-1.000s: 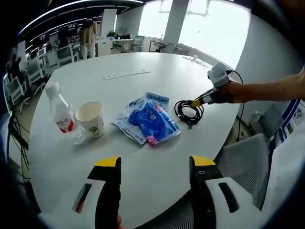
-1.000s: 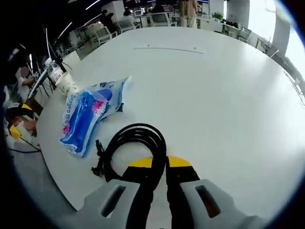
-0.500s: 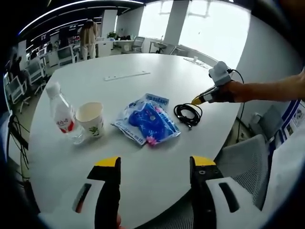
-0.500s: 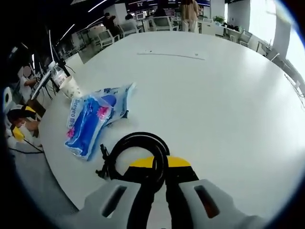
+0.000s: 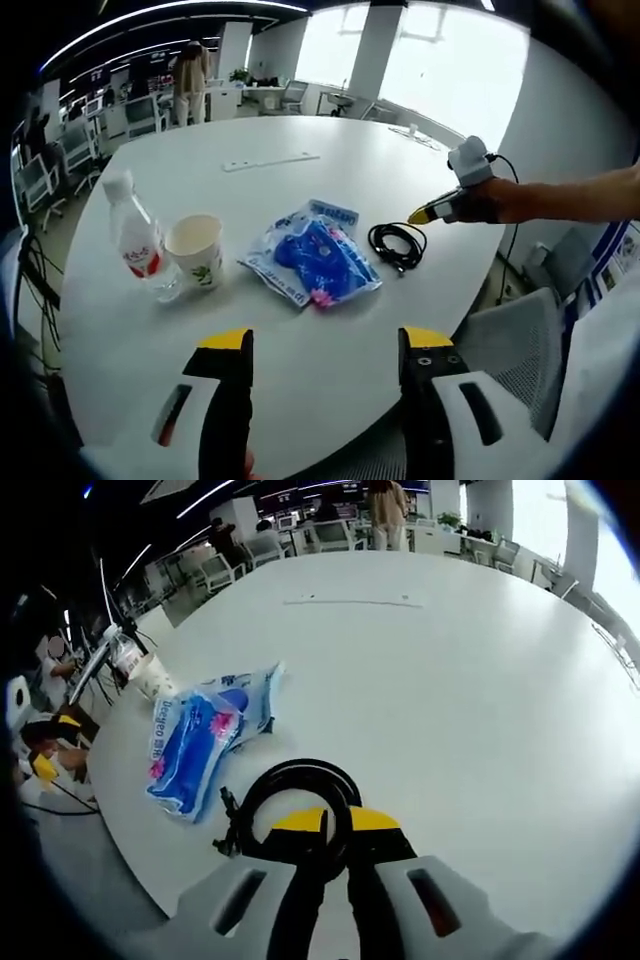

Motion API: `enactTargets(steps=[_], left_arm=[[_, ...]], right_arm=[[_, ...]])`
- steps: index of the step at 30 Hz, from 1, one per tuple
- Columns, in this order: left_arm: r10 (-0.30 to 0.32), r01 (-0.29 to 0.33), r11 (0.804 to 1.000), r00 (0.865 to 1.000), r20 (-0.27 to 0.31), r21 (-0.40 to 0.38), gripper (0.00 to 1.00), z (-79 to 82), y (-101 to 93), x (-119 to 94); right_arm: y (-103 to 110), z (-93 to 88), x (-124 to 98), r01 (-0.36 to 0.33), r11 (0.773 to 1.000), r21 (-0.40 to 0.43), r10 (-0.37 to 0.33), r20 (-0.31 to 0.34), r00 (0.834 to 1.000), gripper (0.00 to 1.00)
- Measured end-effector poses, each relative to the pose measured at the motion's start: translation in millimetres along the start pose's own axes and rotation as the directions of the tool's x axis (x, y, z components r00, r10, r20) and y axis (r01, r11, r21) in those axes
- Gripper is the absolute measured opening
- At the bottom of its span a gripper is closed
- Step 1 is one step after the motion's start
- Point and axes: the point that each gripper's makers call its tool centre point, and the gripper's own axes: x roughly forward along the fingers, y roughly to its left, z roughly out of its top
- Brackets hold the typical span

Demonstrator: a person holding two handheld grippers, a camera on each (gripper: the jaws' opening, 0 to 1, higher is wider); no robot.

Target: Arrange the tabletop items into an orderly group along one side of the table until the central work area is clear of visible clutter.

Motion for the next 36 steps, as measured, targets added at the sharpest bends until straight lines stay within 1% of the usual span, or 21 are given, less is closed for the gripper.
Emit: enactTargets(steps=[5, 11, 16, 21, 26, 36], left_arm=[[-0.001, 0.001, 1.0, 1.0, 0.005, -0.003, 0.58, 2.1, 1.6, 1], [-0.004, 0.004, 1.0, 1.0, 0.008, -0.007, 0.58, 3.6, 2.3, 2], [-0.006, 0.006, 1.0, 1.0, 0.008, -0.006, 0.58, 5.6, 4.6, 3], [-0.004, 0.004, 1.0, 1.0, 0.017, -0.014, 0.58, 9.3, 8.1, 4], [-0.004, 0.004, 1.0, 1.0, 0.015, -0.019, 0.58, 8.0, 7.4, 5], [0.008, -0.007, 0.999, 1.0, 0.02, -0.038, 0.58, 8.3, 15.0, 4]], right_arm=[[4, 3.4, -2, -0.007, 1.0, 0.001, 0.007, 0.013, 1.0, 0.06], [13, 9.8, -5, -0.023, 1.0, -0.019, 0.024, 0.024, 0.999, 0.08], [24, 12.1, -6, -0.04, 0.999, -0.036, 0.041, 0.029, 0.999, 0.1], [38, 19.5, -6, -0.066, 0.996, -0.064, 0.069, 0.049, 0.996, 0.1], [48, 24.6, -3, -0.083, 0.993, -0.081, 0.087, 0.052, 0.995, 0.11], [69, 42.8, 4, -0.126, 0.983, -0.135, 0.135, 0.056, 0.989, 0.12]])
